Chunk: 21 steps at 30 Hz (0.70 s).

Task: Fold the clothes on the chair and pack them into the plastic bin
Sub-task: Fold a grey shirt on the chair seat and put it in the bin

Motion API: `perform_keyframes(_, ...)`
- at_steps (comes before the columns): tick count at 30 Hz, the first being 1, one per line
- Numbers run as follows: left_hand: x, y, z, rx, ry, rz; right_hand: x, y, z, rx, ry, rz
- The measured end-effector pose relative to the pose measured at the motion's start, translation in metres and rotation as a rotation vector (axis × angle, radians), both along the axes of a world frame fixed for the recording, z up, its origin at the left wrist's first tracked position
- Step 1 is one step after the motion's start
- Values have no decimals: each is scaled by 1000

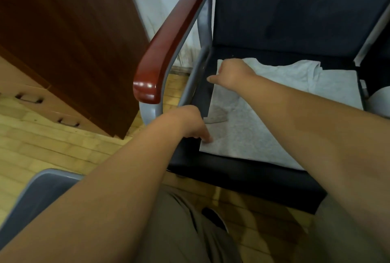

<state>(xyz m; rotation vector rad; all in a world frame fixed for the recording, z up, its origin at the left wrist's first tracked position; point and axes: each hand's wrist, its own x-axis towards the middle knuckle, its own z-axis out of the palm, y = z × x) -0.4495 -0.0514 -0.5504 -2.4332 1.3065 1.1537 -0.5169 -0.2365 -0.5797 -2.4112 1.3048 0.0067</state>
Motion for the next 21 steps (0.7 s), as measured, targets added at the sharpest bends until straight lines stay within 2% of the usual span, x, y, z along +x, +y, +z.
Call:
perform_keyframes(3,4,-2,-4,19,26,-2,9,1,-9,-98,71,-37)
perform_keyframes(9,4,-4,-1,2,175,99,9,0,-18,-205,54,-6)
perform_keyframes(13,-4,-3,4,-6,342,251,-5,-5,-10,-117,-209,-53)
perform_keyframes(16,-11,0,15,-24,420,283,-26,-8,7,-129,-335,58)
perform_keyframes(19,-22,3,27,-102,483,254,-45,-15,31,-134,-222,139)
perform_keyframes(21,-32,2,35,-155,535,222,-59,-22,48,-126,-93,96)
